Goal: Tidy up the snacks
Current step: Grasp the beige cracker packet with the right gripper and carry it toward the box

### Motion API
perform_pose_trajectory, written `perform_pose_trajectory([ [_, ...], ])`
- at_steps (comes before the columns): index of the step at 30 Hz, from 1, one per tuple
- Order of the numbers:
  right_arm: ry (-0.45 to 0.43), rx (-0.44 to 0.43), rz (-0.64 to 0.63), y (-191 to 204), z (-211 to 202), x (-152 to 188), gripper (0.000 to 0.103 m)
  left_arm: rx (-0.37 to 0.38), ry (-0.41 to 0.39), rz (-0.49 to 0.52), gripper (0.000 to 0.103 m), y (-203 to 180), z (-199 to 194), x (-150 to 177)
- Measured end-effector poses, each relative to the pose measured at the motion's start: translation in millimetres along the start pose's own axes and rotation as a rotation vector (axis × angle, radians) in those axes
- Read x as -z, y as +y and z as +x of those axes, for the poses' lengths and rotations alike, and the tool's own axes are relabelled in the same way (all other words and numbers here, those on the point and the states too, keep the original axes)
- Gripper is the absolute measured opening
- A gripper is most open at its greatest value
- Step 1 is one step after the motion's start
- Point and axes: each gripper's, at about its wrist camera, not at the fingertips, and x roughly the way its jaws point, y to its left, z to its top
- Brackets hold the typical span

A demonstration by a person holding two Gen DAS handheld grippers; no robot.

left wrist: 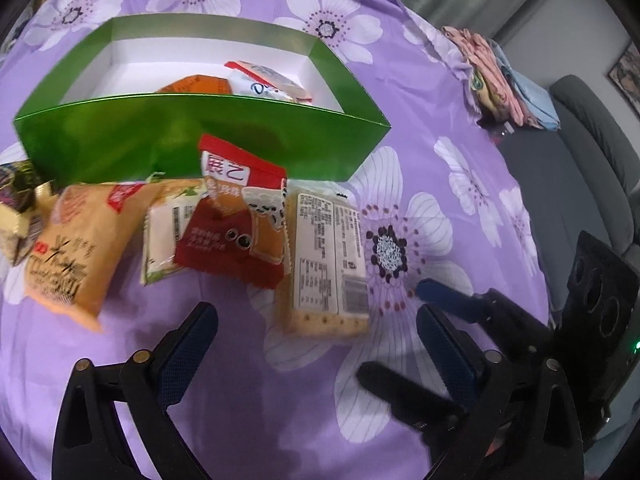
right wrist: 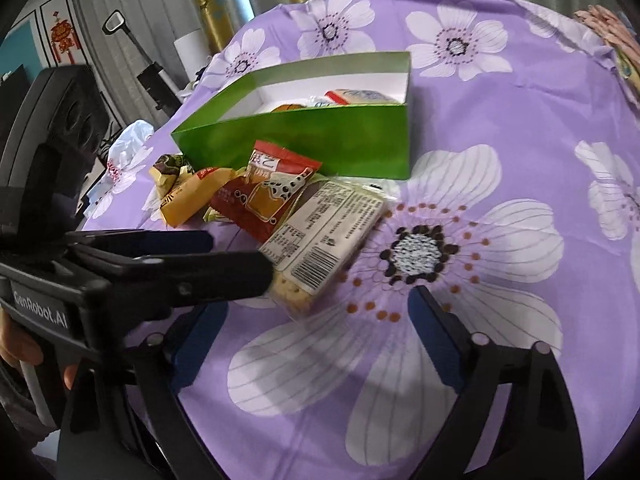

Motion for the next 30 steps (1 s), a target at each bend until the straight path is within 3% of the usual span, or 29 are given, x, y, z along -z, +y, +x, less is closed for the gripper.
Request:
perform_pose_trajectory([
  [8, 0.024, -0.054, 0.017, -1.0, 31.2, -6.5, 0.079, 0.013, 0.031, -0.01, 0.076, -0.9, 17.8, -5.0],
  [10, 0.02, -0.063, 0.009, 0.9, 32.7, -8.6, 0.07, 0.018, 0.042, -0.014, 0.056, -1.9, 20.3, -5.4],
  [12, 0.023, -0.079, 0.006, 2.9, 35.2, -9.8, 0.063, -0.001, 0.043, -0.01, 0.055, -3.3, 21.7, -4.0],
  [18, 0.014, -0.068, 0.002, 4.2, 30.5, -6.8, 0.055, 0.0, 0.041, -0.023, 0.054, -6.0, 18.1, 0.4],
  [30, -0.036, -0.015, -0.032, 17.3, -12.5, 7.8, 0.054, 0.05, 0.005, -0.003, 0.054, -32.6, -11.2, 15.4],
])
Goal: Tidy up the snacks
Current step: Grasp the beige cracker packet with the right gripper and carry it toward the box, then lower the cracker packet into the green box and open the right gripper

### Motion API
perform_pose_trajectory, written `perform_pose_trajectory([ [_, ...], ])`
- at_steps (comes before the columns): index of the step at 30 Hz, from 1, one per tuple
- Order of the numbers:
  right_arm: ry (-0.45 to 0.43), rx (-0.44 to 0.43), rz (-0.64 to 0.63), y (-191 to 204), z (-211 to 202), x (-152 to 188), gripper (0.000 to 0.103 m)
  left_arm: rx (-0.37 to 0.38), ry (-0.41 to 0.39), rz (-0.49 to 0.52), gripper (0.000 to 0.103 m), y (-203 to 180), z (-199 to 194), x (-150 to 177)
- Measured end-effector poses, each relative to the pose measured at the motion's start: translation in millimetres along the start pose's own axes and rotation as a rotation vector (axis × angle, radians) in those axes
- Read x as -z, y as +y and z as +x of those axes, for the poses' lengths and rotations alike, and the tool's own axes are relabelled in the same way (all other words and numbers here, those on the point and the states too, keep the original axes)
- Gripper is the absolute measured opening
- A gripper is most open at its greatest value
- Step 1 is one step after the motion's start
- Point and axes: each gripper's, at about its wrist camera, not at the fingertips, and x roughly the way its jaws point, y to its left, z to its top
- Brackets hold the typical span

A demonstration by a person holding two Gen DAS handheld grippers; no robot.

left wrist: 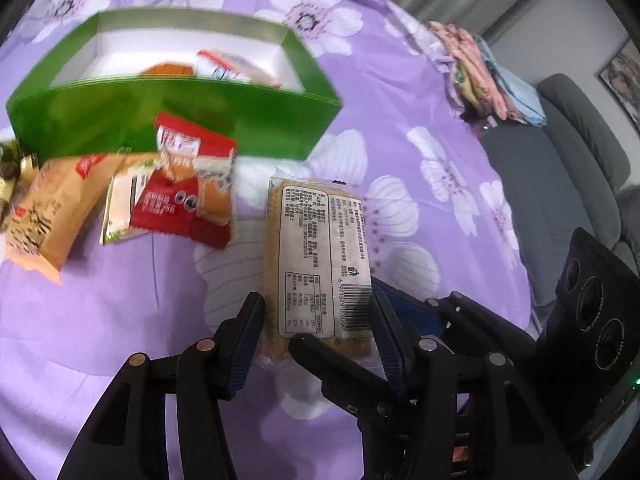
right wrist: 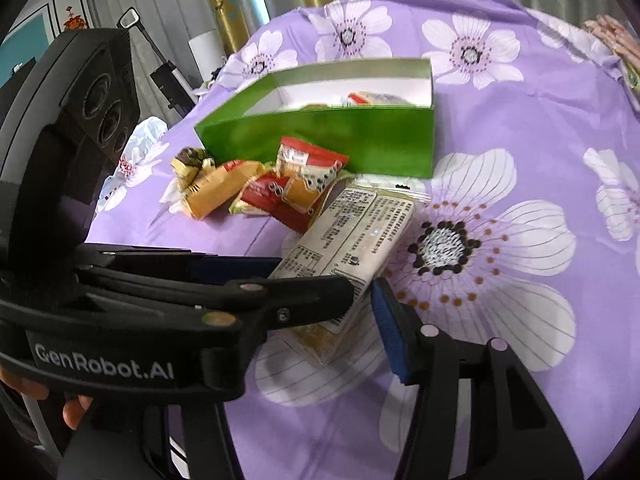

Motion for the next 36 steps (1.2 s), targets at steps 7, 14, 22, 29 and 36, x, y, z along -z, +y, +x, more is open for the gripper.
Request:
perform_pose_trajectory([
  [7, -0.087, 0.012, -0.026, 6.3, -26.1, -19.7, 0.054, 0.007, -0.097, 0.043, 0.054, -12.8, -30.5, -18.5],
  [14, -0.169, -0.001, -0.077, 18.1, -30.2, -62.1, 0.054, -0.017, -0.195, 0.052, 0.054, -4.4, -57.1, -55.7],
  [22, -0.209, -0.049, -0.126, 25.0, -0.6, -120.2, 0.054, -0.053, -0.244, 0.026, 0.054, 30.1, -65.7, -106.5],
  [29, -0.185, -0.077, -0.134, 22.0, 38.9, -151.5, 0.054, -0.072, -0.229, -0.025, 0.054, 66.4, -50.2, -138.6],
  [36, -0.127, -0.088, -0.117, 15.2, 78.2, -163.4, 0.058, -0.071, -0.19, -0.079, 0.054, 92.5, -26.2, -152.1],
])
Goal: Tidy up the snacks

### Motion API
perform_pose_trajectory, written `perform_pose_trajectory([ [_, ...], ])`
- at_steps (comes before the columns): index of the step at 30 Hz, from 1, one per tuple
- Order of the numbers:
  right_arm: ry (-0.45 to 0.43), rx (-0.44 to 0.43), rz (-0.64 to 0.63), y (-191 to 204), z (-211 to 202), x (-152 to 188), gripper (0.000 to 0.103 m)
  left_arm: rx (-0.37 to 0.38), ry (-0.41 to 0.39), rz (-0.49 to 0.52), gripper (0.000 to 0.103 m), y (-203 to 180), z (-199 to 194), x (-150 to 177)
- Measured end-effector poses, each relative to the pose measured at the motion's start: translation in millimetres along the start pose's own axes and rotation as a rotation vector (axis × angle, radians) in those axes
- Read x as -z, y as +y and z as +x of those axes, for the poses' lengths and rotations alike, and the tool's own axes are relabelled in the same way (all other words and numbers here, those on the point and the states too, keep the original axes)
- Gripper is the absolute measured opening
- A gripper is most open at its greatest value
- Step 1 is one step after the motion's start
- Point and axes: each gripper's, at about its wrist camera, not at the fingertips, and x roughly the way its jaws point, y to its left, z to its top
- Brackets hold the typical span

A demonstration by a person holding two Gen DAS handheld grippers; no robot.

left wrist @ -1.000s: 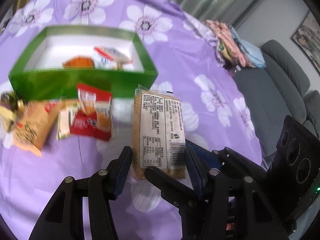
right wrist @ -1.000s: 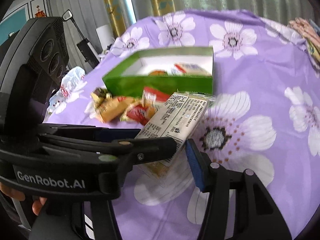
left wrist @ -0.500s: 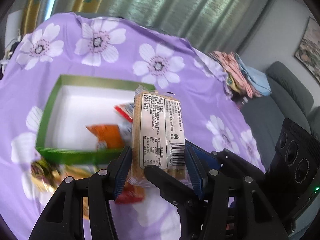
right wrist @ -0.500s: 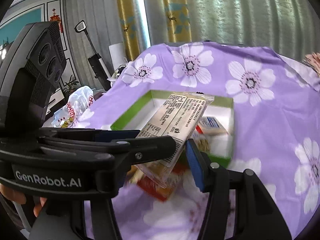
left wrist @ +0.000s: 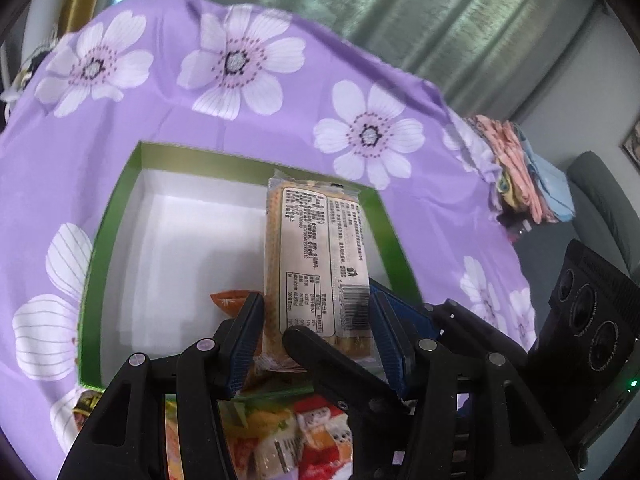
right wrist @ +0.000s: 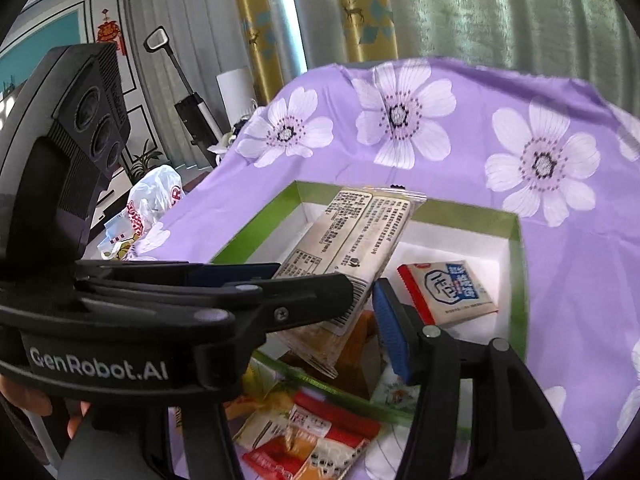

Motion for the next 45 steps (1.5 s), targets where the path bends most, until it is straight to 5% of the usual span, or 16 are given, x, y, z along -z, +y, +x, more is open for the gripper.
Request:
perform_pose_trajectory([
  [2, 0.019, -0.004, 0.011, -2.6, 8.9, 0.1, 0.059, -0.015, 0.003, -0.002, 0.054, 2.9, 6.4, -0.1],
  [4, 0.02, 0.005, 0.03, -6.2, 13.9, 0.3, 0.072, -0.043, 0.004, -0.009, 0.069, 5.7, 9.0, -0.5],
  [6, 0.01, 0.018, 0.044, -9.7, 12.3, 1.5, 0.074, -0.052, -0.005, -0.025, 0.08, 10.7, 5.4, -0.1],
  [26, -0.003, 0.049, 0.13, -19.6, -70.3, 51.6, 0.08, -0.077, -0.038, -0.02, 0.083, 8.4, -60.6, 41.6],
  [45, 0.086, -0.021, 0.088, 4.4, -71.5, 105.4, 0.078, 0.012, 0.07, 0.099, 0.083, -17.9, -41.0, 106.4],
])
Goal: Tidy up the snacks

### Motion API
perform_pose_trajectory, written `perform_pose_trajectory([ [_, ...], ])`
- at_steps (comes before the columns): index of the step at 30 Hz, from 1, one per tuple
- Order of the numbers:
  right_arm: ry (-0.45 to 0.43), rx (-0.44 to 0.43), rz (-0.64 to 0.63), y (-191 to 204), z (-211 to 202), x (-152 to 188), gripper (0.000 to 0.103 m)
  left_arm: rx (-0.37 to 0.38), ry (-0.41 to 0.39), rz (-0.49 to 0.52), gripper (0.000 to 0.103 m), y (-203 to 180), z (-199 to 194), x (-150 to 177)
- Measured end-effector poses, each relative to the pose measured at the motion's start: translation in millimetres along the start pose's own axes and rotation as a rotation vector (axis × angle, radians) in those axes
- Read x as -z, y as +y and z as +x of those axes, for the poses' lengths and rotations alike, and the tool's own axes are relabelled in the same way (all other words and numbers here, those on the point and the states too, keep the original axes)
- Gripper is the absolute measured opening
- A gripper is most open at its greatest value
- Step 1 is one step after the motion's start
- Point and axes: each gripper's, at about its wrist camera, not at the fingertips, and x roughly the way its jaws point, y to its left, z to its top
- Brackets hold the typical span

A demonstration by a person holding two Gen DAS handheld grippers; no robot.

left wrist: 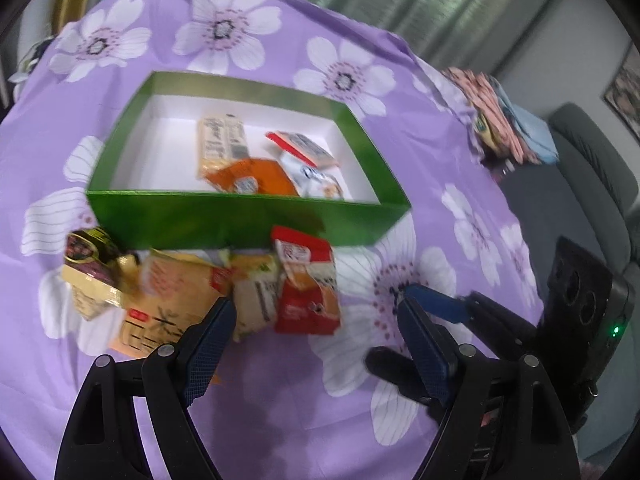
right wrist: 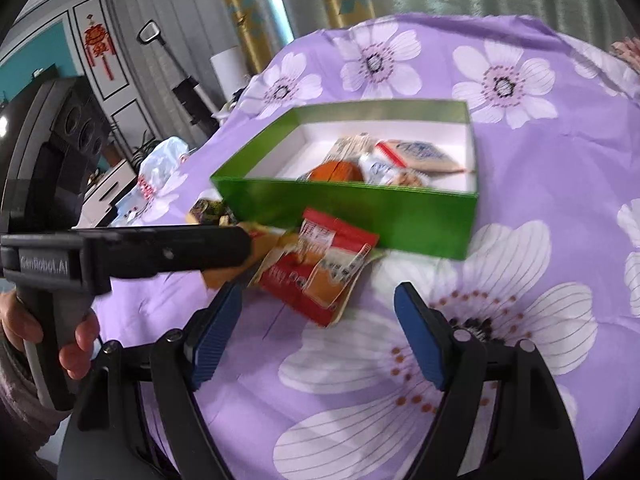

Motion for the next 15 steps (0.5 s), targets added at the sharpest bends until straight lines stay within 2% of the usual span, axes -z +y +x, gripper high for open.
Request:
perform_pose_trajectory([
  [8, 0.021, -0.041, -0.013, 2.3, 18.0, 6.6, 0.074, 0.0, 0.028, 0.071, 0.083, -10.9, 19.6, 5.2],
  [13, 0.026, -0.062, -0.021, 4.1, 26.2, 5.6, 0.07, 0.0, 0.041, 0.08, 0.083, -11.3, 29.7, 3.8],
  [15, 0.027, -0.072, -0.021, 3.4, 30.2, 3.9, 0.069, -0.002, 0.046, 0.078, 0.08, -9.6, 33.6, 2.6],
])
